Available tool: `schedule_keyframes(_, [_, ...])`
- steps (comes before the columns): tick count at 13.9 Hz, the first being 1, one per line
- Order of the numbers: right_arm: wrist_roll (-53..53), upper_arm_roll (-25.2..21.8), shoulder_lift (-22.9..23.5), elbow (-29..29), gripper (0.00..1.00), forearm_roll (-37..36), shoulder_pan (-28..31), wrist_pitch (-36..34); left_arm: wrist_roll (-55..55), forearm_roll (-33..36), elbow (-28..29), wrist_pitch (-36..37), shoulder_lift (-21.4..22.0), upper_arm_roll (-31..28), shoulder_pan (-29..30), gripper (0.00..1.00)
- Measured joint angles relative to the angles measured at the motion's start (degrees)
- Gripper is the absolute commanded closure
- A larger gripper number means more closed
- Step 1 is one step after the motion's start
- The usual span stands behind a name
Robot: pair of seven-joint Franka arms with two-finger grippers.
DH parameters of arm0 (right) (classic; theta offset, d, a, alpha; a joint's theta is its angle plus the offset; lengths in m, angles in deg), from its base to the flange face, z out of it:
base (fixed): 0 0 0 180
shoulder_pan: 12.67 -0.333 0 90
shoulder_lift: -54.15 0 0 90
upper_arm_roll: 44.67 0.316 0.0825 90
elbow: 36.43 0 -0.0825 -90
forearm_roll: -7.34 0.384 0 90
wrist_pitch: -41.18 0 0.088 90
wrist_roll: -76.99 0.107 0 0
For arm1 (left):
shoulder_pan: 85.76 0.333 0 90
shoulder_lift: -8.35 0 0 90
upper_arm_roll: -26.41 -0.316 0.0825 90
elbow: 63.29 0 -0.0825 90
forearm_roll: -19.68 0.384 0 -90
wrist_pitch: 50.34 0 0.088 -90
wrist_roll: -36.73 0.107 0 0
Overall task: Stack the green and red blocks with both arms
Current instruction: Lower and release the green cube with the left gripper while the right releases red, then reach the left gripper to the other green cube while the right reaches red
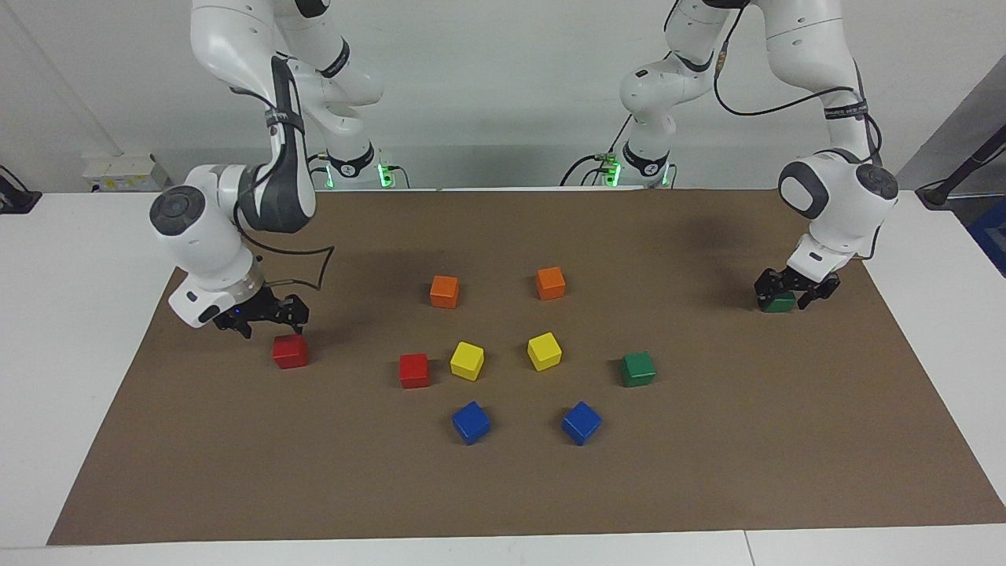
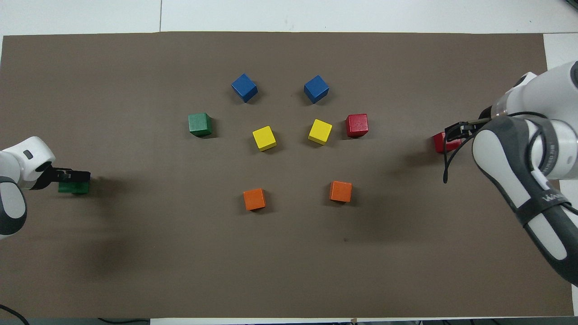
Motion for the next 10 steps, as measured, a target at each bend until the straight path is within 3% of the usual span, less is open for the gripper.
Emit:
schedule_keyframes(2, [3.5,0.3,-0.2,7.8,0.00,0.0,-2.3,-8.1,0.1,0.0,-5.6,6.0,0.0,0.3,-0.6,0.00])
schedule_keyframes(4, [10.3,0.5,1.6,13.8,0.01,-1.3,-6.9,-11.7,-3.1,-0.4,-11.2,11.0,-0.1,0.5,-3.0,0.00])
schedule_keyframes(7, [19.0,0.8,5.5,17.8,0.02,-3.0,-13.1,-11.9,-19.0,-0.5,-16.8,14.0,-1.3,0.7,-10.8,0.00])
schedule_keyframes(10, [21.7,1.0,10.3,22.9,0.02,-3.0,-15.3,-11.6,-31.1,-0.5,-20.8,14.5,-3.8,1.0,-19.0,0.00])
